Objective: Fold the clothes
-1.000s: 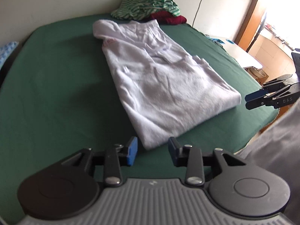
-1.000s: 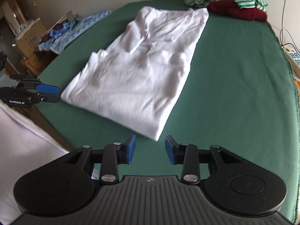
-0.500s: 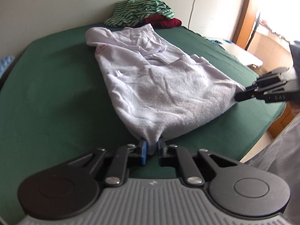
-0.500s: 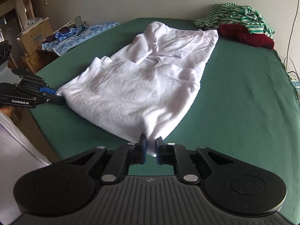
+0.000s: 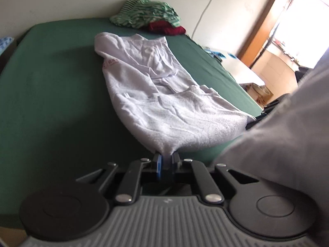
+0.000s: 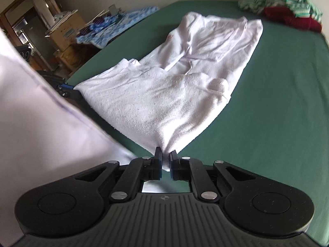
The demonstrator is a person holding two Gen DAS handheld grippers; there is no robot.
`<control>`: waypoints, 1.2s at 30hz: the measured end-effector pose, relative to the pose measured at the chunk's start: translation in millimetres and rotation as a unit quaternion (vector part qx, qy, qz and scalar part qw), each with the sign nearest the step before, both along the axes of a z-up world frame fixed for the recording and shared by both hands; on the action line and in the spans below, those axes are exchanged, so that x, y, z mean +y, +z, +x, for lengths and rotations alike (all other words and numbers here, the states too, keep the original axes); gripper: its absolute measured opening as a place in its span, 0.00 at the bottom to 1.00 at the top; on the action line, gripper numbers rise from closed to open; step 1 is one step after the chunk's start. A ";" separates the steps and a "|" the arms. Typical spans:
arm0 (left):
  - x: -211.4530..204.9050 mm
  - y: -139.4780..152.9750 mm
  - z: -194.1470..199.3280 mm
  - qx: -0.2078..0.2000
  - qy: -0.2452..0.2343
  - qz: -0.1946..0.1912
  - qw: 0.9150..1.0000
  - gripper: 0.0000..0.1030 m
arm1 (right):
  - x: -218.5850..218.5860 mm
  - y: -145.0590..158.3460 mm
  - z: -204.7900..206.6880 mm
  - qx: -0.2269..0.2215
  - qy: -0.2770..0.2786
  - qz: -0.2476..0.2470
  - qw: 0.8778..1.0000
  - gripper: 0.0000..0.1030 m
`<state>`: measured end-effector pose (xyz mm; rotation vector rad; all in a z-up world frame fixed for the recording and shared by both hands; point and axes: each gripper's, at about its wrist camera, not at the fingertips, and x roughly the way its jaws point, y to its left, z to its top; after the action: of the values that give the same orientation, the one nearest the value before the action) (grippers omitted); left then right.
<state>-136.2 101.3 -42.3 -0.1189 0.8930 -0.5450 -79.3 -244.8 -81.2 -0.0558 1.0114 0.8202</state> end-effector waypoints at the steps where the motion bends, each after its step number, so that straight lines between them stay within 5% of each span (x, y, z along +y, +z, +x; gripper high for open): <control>1: 0.8 -0.4 1.3 0.006 0.004 -0.007 1.000 0.05 | -1.4 0.6 -3.1 0.014 0.003 0.002 1.000 0.06; 11: 13.9 38.4 87.8 -0.054 0.045 -0.053 0.996 0.06 | -13.6 33.5 71.2 -0.019 -0.088 0.097 0.991 0.06; 21: 15.6 -14.1 217.1 -0.001 0.092 -0.047 0.995 0.06 | 1.2 -3.9 171.4 -0.035 -0.159 0.111 0.980 0.06; 27: 15.7 -39.8 237.8 0.019 0.097 -0.020 0.995 0.09 | 7.2 -37.9 200.2 0.003 -0.208 0.093 0.974 0.11; 30: 23.4 -39.2 235.3 0.017 0.100 -0.015 0.995 0.20 | -0.8 -35.3 192.0 0.012 -0.226 0.090 0.970 0.17; 33: 41.0 -24.8 218.3 -0.004 0.122 -0.025 0.992 0.24 | -9.7 -12.5 167.6 -0.020 -0.231 0.095 0.968 0.44; 36: 42.4 -21.1 189.6 0.006 0.116 -0.039 0.992 0.42 | -7.8 -5.0 143.2 -0.030 -0.212 0.072 0.974 0.46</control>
<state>53.3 143.7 -63.5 -0.2933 0.8556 -0.3627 63.8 -252.6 -86.2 0.2525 0.8630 0.4941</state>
